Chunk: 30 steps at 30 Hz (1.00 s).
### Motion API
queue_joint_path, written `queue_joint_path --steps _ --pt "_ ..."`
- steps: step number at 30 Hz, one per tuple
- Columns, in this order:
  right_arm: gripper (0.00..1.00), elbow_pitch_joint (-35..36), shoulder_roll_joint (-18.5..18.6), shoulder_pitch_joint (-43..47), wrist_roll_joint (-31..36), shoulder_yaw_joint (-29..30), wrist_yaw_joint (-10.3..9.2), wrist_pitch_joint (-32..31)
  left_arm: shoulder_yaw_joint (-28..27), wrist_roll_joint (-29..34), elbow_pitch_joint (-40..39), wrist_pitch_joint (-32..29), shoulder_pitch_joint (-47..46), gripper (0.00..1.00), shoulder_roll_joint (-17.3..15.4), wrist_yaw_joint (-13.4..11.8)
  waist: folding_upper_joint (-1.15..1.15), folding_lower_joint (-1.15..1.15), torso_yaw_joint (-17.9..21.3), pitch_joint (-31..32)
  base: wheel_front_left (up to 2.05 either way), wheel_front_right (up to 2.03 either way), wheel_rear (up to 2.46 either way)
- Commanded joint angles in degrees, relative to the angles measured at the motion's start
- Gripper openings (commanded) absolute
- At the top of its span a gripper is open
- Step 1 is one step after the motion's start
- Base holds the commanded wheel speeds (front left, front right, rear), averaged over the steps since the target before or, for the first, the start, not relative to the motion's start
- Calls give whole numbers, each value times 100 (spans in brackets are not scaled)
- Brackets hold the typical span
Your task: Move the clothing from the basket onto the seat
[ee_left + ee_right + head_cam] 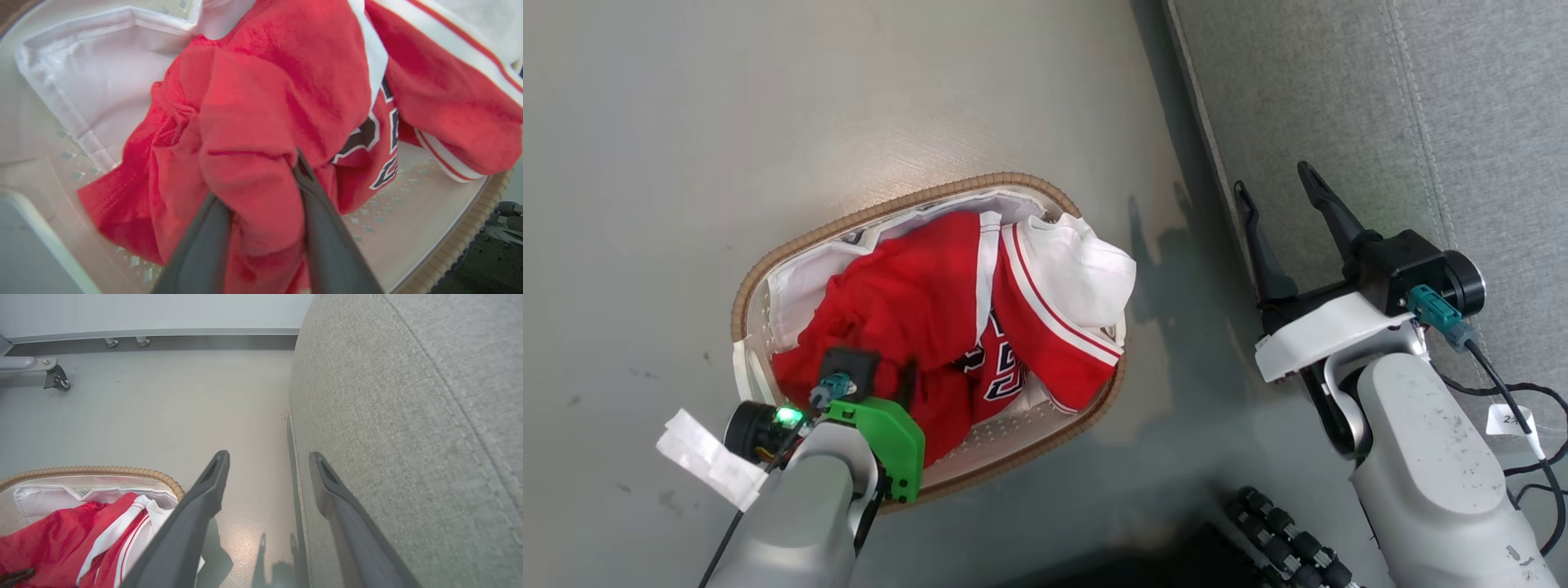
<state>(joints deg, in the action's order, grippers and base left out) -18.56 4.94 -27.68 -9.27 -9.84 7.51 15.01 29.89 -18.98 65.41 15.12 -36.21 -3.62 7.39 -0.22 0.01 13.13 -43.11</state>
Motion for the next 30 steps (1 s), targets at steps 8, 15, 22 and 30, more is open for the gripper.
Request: queue_joint_path --steps 8,15,22,30 --pt "100 -137 -6 119 -50 -31 -4 23 23 -588 -124 4 243 0 -279 15 22 -1 -102 656 0 0 0" --pt "100 -327 45 363 -92 -165 -4 23 -518 -551 -817 4 846 0 -287 -62 22 -1 -364 1581 0 0 0" --pt "100 -494 77 724 -160 -372 -4 23 -1037 -250 -1835 6 1407 0 -170 -25 22 -1 -631 2397 0 0 0" --pt "100 -639 181 1148 -229 -617 -5 23 -1390 161 -3022 5 1804 0 -25 9 22 -1 -907 3214 0 0 0"
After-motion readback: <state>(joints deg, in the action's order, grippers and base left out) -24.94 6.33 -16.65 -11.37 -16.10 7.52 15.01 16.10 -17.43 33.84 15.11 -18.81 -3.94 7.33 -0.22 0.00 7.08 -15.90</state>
